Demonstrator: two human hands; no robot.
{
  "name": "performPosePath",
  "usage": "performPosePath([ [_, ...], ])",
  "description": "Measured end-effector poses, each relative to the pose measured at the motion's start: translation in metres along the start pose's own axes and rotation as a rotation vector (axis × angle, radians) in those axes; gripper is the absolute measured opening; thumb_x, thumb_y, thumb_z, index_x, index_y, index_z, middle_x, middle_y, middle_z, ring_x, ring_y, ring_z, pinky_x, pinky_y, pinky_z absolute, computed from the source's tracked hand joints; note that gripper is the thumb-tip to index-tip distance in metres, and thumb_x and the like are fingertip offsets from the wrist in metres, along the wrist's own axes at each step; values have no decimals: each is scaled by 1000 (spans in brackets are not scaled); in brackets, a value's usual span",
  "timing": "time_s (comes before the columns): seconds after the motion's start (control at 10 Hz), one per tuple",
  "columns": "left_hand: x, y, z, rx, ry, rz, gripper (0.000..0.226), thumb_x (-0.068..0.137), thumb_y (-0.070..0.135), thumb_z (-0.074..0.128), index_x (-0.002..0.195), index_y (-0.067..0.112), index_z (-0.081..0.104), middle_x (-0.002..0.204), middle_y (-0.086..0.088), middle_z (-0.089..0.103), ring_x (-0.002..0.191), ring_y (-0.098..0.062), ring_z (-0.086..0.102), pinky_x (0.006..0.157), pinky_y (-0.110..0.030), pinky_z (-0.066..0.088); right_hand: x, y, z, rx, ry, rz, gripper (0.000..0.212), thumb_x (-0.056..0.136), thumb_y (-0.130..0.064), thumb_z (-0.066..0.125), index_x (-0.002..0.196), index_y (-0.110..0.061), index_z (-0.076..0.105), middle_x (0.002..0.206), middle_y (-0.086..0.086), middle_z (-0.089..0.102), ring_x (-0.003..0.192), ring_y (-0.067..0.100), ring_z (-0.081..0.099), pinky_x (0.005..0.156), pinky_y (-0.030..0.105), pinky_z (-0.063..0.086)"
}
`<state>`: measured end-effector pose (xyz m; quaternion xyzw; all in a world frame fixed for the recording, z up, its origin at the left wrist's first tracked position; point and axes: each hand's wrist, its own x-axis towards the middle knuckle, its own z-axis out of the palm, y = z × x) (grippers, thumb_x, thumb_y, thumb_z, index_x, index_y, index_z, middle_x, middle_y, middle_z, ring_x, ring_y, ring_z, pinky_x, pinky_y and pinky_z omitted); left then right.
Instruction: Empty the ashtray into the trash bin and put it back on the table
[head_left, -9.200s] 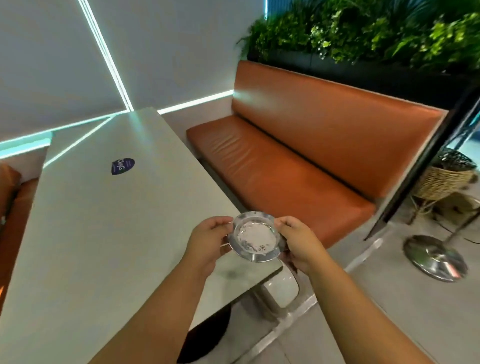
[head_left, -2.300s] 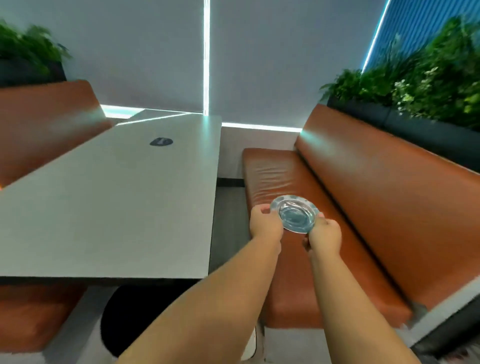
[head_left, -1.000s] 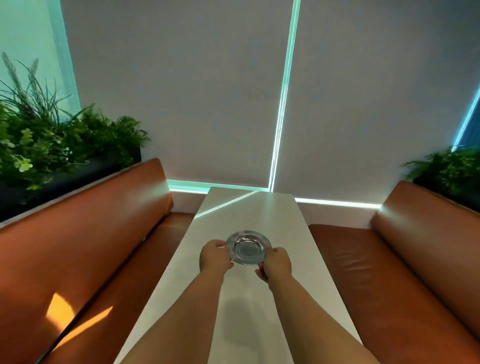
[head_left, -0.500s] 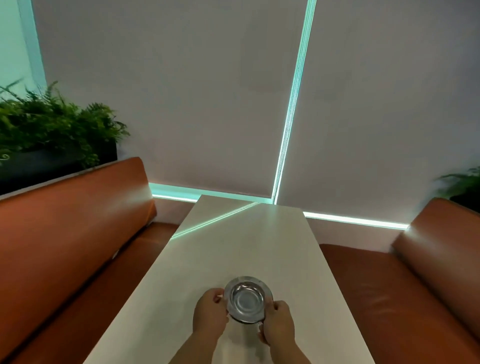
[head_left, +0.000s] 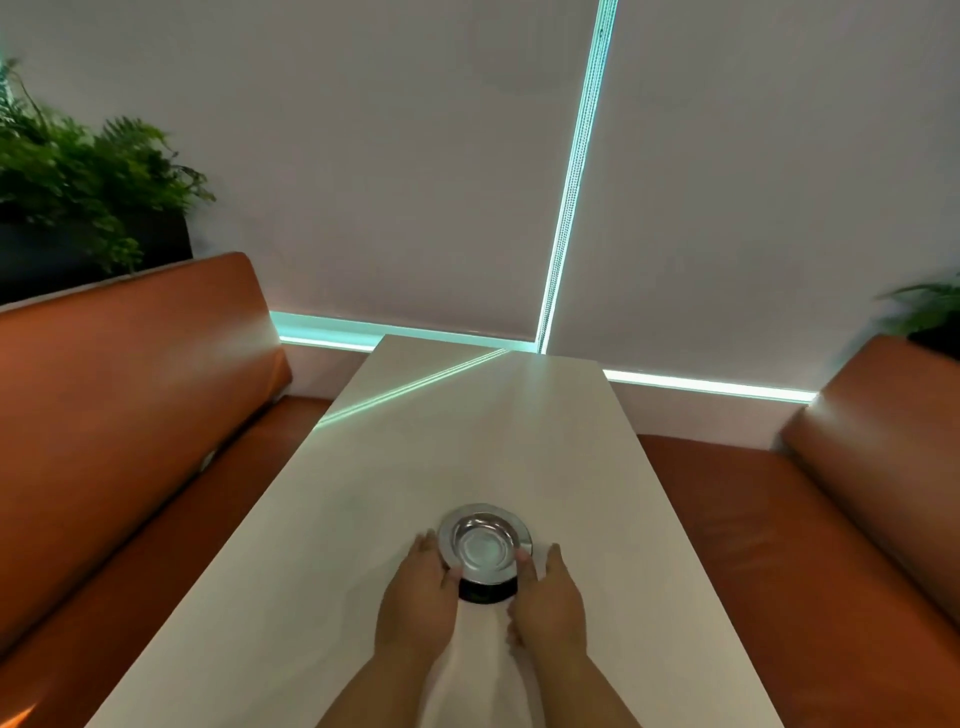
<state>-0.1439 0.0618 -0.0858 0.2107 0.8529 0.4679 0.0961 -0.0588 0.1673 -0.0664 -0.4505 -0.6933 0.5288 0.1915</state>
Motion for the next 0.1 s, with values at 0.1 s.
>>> performPosePath([
  [0.1, -13, -3, -4, -32, 54, -24, 64, 94, 27, 49, 149, 18, 18, 158, 2, 22, 143, -14, 24, 116, -29, 22, -9, 10, -2, -11, 31, -67, 67, 93, -47, 43, 148, -30, 9, 59, 10, 64, 37, 18, 56, 39, 26, 46],
])
